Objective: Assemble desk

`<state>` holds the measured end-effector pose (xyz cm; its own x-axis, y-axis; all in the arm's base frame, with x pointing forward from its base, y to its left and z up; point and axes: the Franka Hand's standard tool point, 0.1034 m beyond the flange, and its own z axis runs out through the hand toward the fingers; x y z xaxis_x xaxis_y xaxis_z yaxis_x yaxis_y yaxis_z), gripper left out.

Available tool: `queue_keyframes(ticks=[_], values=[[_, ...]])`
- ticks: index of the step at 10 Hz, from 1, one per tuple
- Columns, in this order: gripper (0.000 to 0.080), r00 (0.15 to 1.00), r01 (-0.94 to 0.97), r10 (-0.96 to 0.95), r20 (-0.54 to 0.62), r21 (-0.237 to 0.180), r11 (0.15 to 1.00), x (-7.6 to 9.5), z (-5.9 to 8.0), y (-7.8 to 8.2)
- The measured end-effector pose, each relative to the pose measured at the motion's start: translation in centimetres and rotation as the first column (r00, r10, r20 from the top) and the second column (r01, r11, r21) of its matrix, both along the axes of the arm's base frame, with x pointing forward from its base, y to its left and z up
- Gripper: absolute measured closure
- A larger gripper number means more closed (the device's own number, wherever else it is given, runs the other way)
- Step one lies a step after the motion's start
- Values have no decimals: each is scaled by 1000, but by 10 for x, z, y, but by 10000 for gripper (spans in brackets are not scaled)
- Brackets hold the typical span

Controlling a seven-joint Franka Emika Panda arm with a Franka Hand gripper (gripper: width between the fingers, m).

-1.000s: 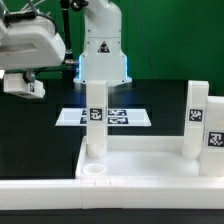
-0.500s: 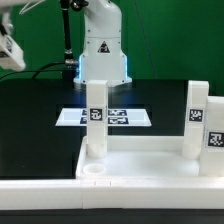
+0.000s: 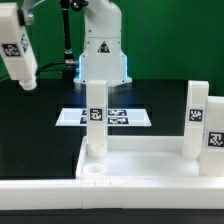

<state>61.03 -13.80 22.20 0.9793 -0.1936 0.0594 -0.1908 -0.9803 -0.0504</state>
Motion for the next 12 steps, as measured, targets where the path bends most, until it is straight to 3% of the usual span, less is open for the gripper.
queue_keyframes(ticks=[2, 3, 4, 6, 7, 9, 10, 12], values=[[512, 995, -21, 24, 95, -29, 999, 24, 25, 33], [512, 981, -18, 29, 193, -57, 998, 28, 23, 24], [512, 976, -8, 23, 215, -69, 998, 22, 16, 22], [512, 970, -7, 26, 242, -82, 997, 25, 15, 22], [512, 966, 20, 2, 257, -82, 996, 27, 6, 32], [512, 955, 58, -29, 296, -87, 995, 44, -24, 71], [512, 949, 72, -41, 312, -89, 993, 48, -33, 81], [512, 949, 74, -42, 312, -90, 993, 48, -35, 81]])
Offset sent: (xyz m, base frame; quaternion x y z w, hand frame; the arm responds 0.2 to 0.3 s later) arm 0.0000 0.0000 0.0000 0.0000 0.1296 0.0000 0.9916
